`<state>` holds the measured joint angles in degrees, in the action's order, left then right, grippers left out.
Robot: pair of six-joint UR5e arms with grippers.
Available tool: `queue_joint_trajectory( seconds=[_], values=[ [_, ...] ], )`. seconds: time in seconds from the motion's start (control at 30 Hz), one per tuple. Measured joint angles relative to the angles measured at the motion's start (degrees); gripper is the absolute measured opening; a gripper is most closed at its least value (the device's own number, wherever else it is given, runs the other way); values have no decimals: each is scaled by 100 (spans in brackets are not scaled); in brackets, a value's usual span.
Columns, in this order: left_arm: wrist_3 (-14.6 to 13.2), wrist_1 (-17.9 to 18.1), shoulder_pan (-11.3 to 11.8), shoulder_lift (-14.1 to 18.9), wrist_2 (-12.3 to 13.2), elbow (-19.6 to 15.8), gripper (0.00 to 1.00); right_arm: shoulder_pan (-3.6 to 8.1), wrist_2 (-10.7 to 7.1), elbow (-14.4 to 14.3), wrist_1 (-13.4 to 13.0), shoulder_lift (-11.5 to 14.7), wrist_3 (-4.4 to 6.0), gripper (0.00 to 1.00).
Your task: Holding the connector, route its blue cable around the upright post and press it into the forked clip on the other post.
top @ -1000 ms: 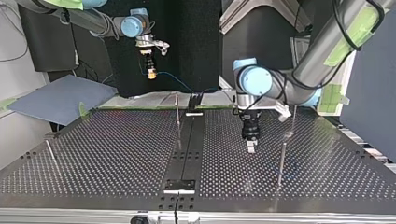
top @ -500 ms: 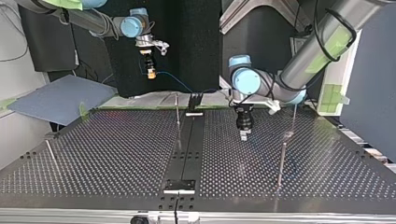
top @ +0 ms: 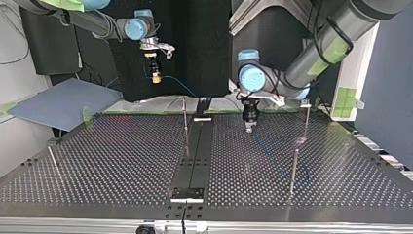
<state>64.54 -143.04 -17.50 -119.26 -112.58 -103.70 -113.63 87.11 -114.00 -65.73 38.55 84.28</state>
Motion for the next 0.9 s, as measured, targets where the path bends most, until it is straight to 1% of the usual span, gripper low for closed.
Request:
queue_joint_trajectory(
  seconds=[0.2, 0.57, 0.67, 0.77, 0.9],
  values=[
    [-3, 64, -83, -2, 91, -140, 98, 4, 0, 27, 37, 0, -13, 0],
    [26, 70, -252, -32, 164, -156, 98, 4, 0, 29, 75, 0, -32, 0],
    [23, 57, -314, -94, 139, -157, 98, 4, 0, 29, 76, 0, -32, 0],
    [21, 57, -392, -204, 96, -157, 98, 4, 0, 29, 77, -1, -33, 0],
    [38, 87, -496, -395, 100, -157, 98, 4, 0, 29, 77, 0, -31, 0]
  ],
)
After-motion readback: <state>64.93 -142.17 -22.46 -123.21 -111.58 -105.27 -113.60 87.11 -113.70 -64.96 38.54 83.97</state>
